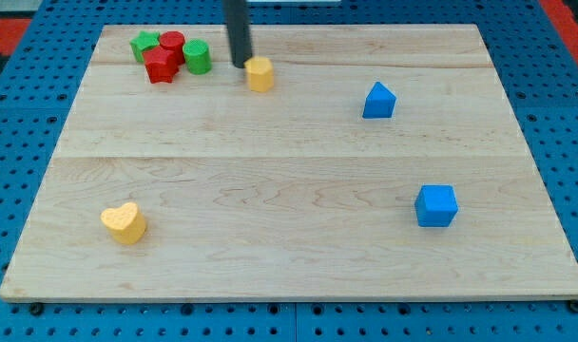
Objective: Slide blue triangle towards blue cube
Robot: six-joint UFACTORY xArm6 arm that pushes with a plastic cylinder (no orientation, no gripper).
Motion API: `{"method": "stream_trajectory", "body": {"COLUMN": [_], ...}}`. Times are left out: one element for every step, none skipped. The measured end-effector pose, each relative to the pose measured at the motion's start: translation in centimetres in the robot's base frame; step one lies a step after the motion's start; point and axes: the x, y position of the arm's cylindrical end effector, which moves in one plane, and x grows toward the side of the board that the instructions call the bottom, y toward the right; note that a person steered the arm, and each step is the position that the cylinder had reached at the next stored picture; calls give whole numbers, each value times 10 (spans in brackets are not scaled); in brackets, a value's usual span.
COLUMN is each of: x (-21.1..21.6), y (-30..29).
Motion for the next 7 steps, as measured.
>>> {"method": "stream_trajectory", "body": {"x": [2,14,36,64,85,72,81], "y": [55,81,123,137,161,171,199]}}
